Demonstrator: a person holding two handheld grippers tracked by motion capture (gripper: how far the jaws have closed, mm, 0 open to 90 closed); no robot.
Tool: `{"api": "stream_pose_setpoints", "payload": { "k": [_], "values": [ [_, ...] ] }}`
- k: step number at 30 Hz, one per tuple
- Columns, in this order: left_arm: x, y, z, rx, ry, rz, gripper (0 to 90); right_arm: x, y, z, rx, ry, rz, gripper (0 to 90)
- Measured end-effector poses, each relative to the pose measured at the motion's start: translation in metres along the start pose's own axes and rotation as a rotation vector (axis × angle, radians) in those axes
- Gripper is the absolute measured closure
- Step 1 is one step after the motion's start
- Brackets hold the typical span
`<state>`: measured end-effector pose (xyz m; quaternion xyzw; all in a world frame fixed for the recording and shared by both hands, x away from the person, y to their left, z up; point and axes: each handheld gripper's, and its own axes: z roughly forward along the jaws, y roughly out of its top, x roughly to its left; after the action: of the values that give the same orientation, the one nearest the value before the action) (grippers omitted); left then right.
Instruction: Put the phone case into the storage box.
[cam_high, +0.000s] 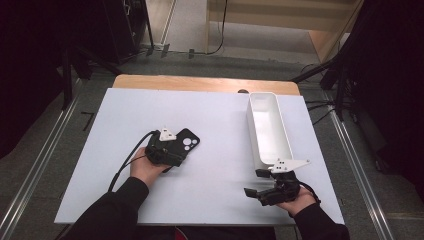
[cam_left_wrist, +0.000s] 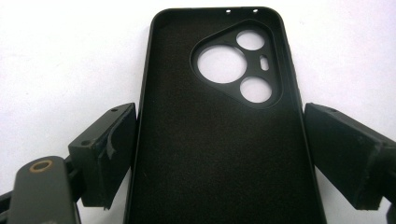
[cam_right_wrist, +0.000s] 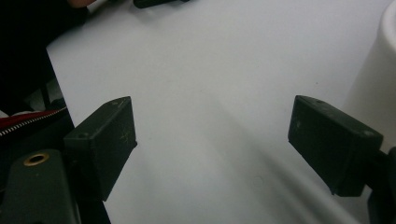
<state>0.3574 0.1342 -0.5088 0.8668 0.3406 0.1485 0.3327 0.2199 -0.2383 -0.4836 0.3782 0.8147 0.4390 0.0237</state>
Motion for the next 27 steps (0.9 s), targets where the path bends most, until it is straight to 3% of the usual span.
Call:
{"api": "stream_pose_setpoints", "payload": {
  "k": [22, 27],
  "values": [
    [0.0025, 0.0028, -0.0031, 0.014, -0.009, -0.016, 13.6, 0.0002, 0.0002, 0.0004, 0.000, 0.000, -0.003, 13.4],
    [0.0044, 0.0060, -0.0089, -0.016, -0.007, -0.029, 13.6, 0.0002, 0.0002, 0.0003, 0.000, 0.001, -0.003, 13.4]
  ]
}}
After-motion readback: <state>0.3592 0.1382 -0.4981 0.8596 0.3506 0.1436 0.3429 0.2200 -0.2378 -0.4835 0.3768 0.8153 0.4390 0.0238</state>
